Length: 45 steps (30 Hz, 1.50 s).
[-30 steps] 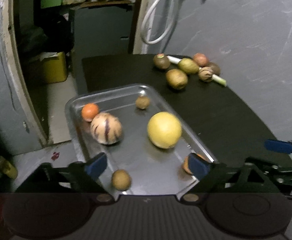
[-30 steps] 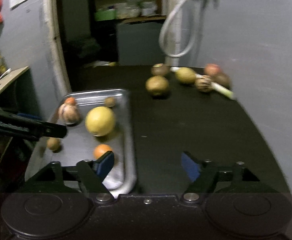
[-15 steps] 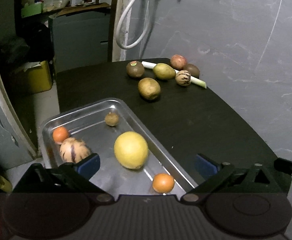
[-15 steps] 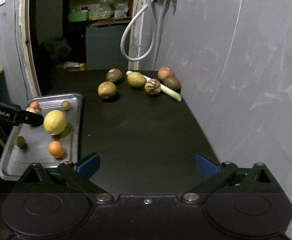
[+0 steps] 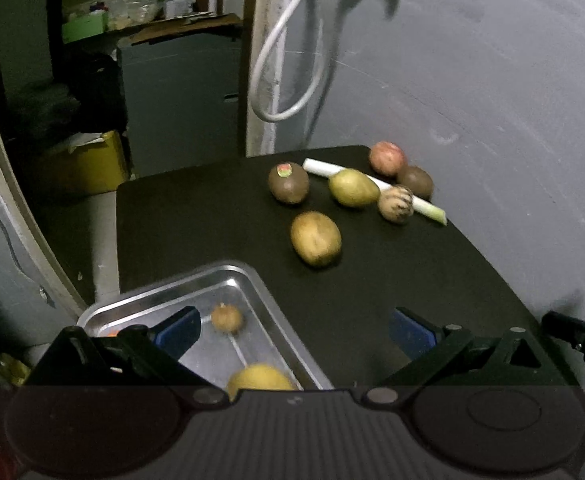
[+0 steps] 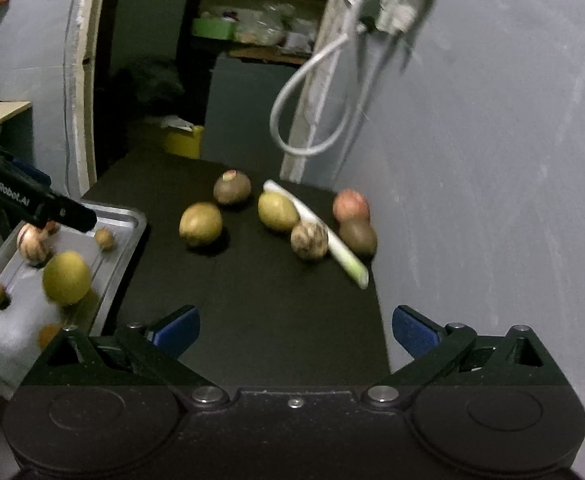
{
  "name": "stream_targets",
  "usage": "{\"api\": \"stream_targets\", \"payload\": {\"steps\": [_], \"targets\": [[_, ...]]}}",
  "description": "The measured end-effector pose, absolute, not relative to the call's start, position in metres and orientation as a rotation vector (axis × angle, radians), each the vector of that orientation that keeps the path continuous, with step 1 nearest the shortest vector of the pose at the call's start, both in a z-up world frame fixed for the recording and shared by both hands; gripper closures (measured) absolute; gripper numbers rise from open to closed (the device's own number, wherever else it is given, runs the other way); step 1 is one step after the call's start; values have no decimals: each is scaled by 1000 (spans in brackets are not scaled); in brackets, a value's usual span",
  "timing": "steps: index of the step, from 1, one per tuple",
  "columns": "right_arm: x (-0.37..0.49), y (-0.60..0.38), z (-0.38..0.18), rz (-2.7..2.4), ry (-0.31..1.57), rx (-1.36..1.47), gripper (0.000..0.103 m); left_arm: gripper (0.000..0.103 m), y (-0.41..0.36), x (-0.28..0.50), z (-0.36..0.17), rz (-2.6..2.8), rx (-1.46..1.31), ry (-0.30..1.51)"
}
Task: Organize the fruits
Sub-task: 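Move both tools from the tray toward the fruits beside the leek, then grasp the striped melon with the right gripper while the left gripper grasps the speckled pear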
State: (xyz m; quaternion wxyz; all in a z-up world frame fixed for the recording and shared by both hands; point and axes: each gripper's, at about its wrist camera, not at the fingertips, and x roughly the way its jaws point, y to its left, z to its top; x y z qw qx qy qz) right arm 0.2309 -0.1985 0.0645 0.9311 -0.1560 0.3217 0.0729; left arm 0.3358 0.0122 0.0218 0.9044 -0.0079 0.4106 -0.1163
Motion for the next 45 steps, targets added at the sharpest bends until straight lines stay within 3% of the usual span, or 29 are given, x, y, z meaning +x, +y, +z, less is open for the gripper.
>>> {"api": "stream_targets", "payload": {"steps": [8,26,45], "targets": [[307,-207,57,194,622,-335,1,1,-1,382,17,-196,-33,846],[407,-212,-42,239,671,-372,2,1,-21,459,-49,-90,-180,940],[457,-213,-74,351,668,-364,26,1,-39,484,-73,-67,-203,934]]}}
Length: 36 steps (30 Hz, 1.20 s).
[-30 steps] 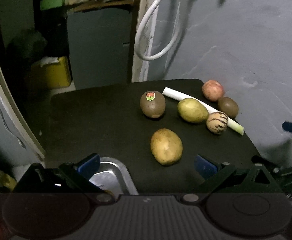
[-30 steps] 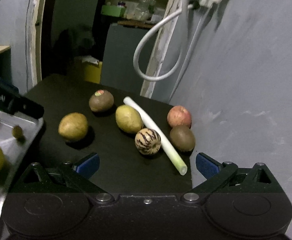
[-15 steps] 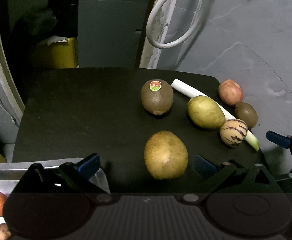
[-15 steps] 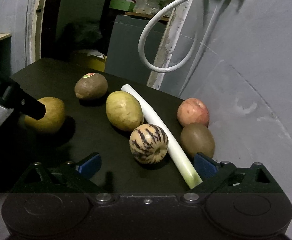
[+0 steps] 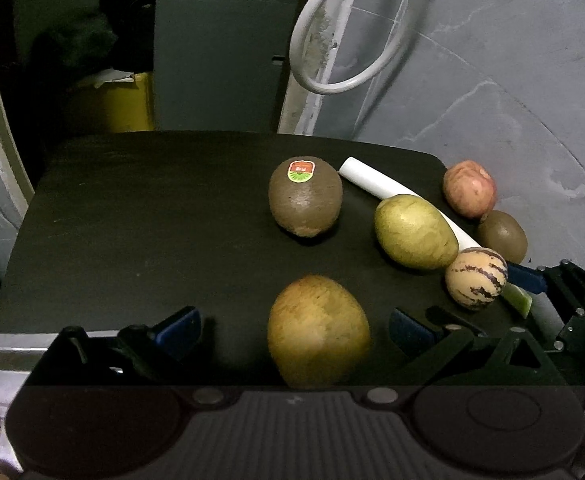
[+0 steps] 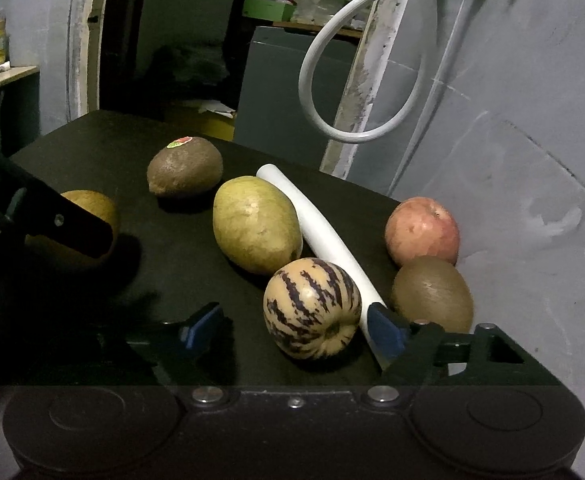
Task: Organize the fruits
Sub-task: 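Grasp the striped melon with the right gripper while the left gripper grasps the speckled pear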
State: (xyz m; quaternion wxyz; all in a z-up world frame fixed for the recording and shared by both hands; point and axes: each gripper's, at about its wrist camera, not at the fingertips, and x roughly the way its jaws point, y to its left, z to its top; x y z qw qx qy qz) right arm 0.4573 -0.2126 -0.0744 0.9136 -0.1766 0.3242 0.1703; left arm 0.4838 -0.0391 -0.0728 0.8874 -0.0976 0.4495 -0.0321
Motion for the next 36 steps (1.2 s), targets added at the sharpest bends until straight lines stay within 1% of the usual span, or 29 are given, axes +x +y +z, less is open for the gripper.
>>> {"api": "stream_targets", "payload": {"steps": [3,9,16,17,21,24,27,29,36], "targets": [[460,-214,-75,369,669,-341,28,2,-41,487,-75,-73,-203,935],[468,-220,-77,375,678,-288,30,10,-42,492,-81,-83,-211,946],[469,-224,-77,331,669,-271,47,18,-47,494,-85,-87,-180,939],[469,-224,-77,325,667,-271,48,20,-47,494,-84,-87,-176,938],[468,-223,-78,307,663,-274,48,24,-51,496,-84,-83,-158,934],[467,-220,-79,282,659,-273,49,30,-54,497,-84,-79,-131,931],[463,-216,-79,254,652,-272,49,36,-57,497,-84,-86,-110,928],[461,-215,-79,240,651,-268,49,43,-57,497,-83,-98,-119,929],[448,-213,-77,229,655,-252,49,44,-55,494,-81,-97,-127,941]]}}
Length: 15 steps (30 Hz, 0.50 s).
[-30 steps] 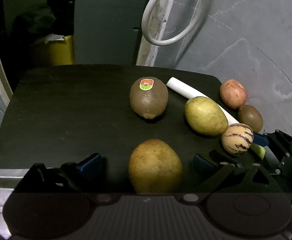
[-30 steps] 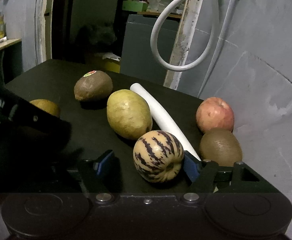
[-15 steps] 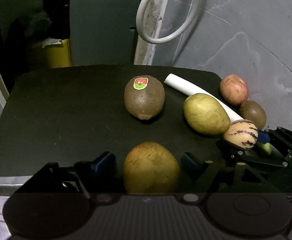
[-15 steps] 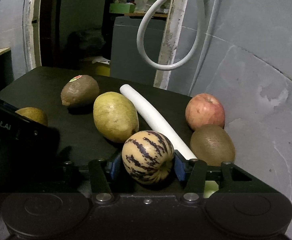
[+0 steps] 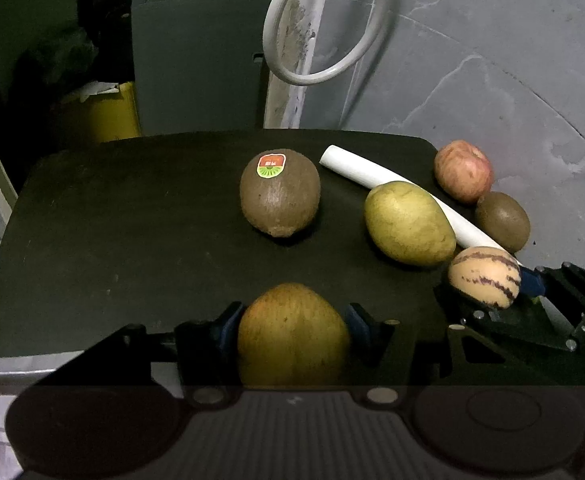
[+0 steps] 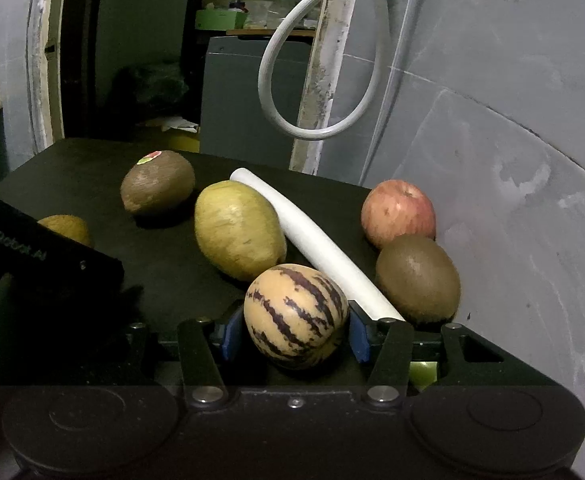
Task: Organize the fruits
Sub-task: 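Grasp the striped melon with the right gripper while the left gripper grasps the speckled pear, then carry the melon and pear over the metal tray and open both grippers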
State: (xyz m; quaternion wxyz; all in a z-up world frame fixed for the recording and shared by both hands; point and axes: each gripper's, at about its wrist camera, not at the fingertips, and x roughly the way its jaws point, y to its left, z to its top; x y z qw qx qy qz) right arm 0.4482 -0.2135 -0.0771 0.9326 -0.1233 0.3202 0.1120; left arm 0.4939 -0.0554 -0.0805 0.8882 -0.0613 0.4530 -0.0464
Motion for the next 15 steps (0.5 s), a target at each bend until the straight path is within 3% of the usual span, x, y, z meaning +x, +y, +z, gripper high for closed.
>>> {"api": "stream_targets", "payload": {"steps": [15], "targets": [[409,-200,-72,225,674,-221,50,44,-51,466,-71,-139,-166,977]]}}
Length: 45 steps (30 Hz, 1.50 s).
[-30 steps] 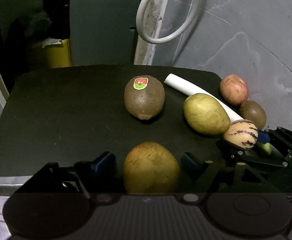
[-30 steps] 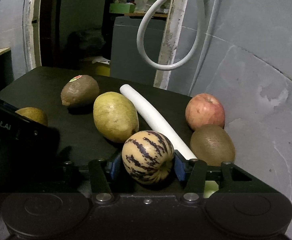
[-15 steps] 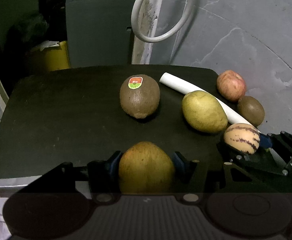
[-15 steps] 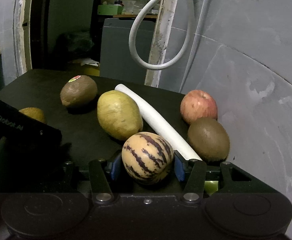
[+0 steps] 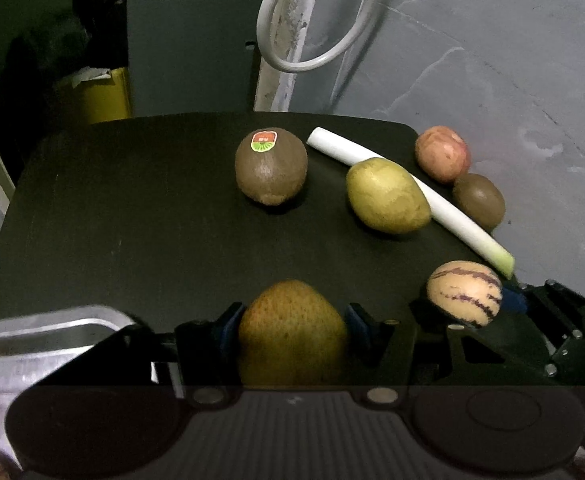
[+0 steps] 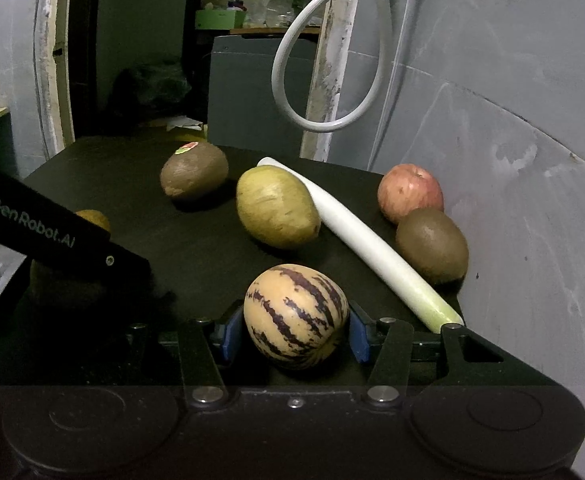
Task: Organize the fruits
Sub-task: 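Carry the melon and pear over the metal tray and open both grippers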
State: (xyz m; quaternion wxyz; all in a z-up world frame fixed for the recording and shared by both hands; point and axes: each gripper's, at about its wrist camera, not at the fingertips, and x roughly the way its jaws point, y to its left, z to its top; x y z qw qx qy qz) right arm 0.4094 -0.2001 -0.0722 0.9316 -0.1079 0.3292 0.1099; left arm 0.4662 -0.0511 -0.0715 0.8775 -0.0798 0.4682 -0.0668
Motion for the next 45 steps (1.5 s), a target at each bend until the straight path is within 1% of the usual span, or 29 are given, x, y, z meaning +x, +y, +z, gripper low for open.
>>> {"api": "stream_targets", "payload": {"steps": [12,18,23,29,34,39,45], "targets": [[377,-176,-49,241,647,-196,50,44,-26,428,-35,-164,-256,918],[370,-145,-33,304,616,-194,50,44,10,417,-14,-125,-257,868],[367,-112,-22,370,594,-201,50,44,50,413,-7,-54,-283,857],[365,-78,-15,441,590,-208,50,44,97,409,-10,15,-286,855],[362,-52,-16,493,604,-232,50,44,123,411,-23,24,-257,881],[356,-36,-21,522,637,-254,50,44,136,412,-38,0,-224,916],[346,-25,-32,540,701,-284,50,44,134,414,-51,-61,-179,951]]}}
